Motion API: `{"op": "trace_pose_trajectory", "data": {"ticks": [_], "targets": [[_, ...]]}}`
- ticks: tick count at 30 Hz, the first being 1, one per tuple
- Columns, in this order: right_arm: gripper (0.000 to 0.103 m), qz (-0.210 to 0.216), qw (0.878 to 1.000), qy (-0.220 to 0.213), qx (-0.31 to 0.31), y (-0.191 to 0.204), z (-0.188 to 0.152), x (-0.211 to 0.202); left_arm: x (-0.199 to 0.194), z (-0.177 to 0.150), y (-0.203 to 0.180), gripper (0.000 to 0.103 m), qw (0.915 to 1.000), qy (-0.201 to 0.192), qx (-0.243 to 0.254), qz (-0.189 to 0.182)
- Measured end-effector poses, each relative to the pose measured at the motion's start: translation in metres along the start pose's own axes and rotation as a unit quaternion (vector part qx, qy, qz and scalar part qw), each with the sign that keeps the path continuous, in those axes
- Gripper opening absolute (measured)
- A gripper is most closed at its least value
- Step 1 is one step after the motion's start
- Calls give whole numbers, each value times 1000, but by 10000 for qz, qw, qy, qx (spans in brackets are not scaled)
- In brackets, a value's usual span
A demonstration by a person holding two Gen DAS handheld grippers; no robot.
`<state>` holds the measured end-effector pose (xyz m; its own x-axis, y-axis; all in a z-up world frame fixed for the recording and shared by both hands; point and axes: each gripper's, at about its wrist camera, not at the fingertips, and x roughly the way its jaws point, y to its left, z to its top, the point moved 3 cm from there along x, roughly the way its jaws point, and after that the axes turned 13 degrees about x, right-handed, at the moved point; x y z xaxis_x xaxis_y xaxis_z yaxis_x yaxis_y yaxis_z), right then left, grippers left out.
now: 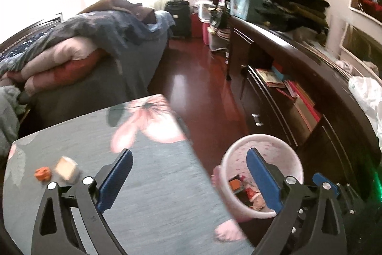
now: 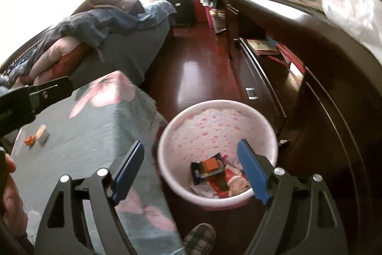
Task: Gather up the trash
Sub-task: 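Move both tools back over the table items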
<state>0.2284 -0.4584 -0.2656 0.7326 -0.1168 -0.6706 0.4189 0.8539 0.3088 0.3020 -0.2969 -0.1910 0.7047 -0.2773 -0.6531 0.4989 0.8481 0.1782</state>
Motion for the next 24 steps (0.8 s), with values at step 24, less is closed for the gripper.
{"op": "trace_pose_trajectory", "data": {"ticks": [24], "targets": [[87, 1012, 9764, 433, -1857, 204, -68, -22, 38, -128, 241, 87, 9680, 1170, -1829, 1260]]}}
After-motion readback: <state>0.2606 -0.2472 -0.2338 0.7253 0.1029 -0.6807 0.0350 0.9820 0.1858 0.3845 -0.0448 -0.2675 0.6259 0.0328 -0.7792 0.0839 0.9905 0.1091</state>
